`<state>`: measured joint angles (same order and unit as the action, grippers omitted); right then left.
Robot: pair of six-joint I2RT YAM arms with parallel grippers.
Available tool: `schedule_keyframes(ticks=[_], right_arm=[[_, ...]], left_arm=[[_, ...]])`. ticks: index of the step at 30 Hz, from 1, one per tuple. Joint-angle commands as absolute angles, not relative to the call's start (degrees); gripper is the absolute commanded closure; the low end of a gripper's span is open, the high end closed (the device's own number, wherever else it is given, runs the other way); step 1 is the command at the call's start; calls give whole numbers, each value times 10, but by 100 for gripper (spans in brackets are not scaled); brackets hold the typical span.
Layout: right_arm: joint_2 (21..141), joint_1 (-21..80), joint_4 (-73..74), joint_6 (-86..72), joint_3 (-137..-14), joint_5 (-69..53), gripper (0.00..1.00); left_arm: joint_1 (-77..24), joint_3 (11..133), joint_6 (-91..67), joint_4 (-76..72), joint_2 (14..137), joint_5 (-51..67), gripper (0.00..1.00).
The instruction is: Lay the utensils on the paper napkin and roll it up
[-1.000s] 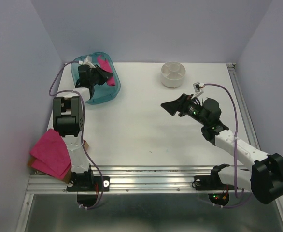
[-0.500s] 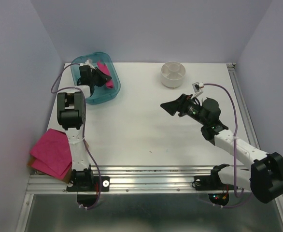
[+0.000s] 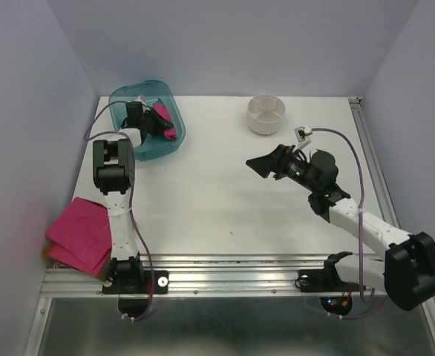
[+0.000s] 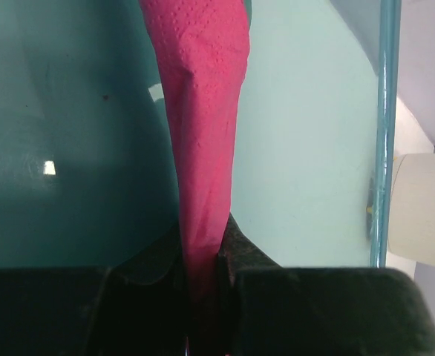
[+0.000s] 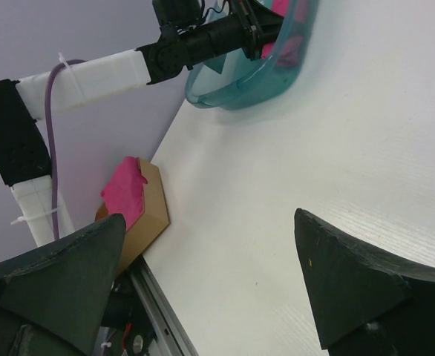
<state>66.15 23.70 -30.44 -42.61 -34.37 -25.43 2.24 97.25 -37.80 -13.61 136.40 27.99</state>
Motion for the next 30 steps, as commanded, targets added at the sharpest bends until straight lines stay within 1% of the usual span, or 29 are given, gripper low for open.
schedule_keyframes(ticks=[1, 3, 7, 11, 12, 14, 20, 30], right_arm=[[659, 241, -338, -417, -371, -262, 0], [657, 242, -338, -417, -371, -262, 0], [657, 241, -338, -419, -370, -262, 0], [656, 242, -339, -420, -370, -263, 0], [656, 242, -340, -420, -370, -263, 0], [657, 241, -340, -421, -370, -264, 0], [664, 241, -349, -426, -370, -269, 0], [664, 241, -352, -428, -370, -269, 0]], left_arm=[[23, 999, -373, -119, 1359, 285, 86], [23, 1002, -374, -110, 1363, 282, 79], [23, 1005, -374, -93, 1367, 269, 75], [23, 1016, -362, -57, 1365, 239, 73], [23, 1020, -355, -46, 1365, 229, 70], [23, 1030, -342, -25, 1364, 212, 68], [24, 1049, -334, -1, 1375, 214, 60], [23, 1048, -321, 26, 1383, 212, 55]])
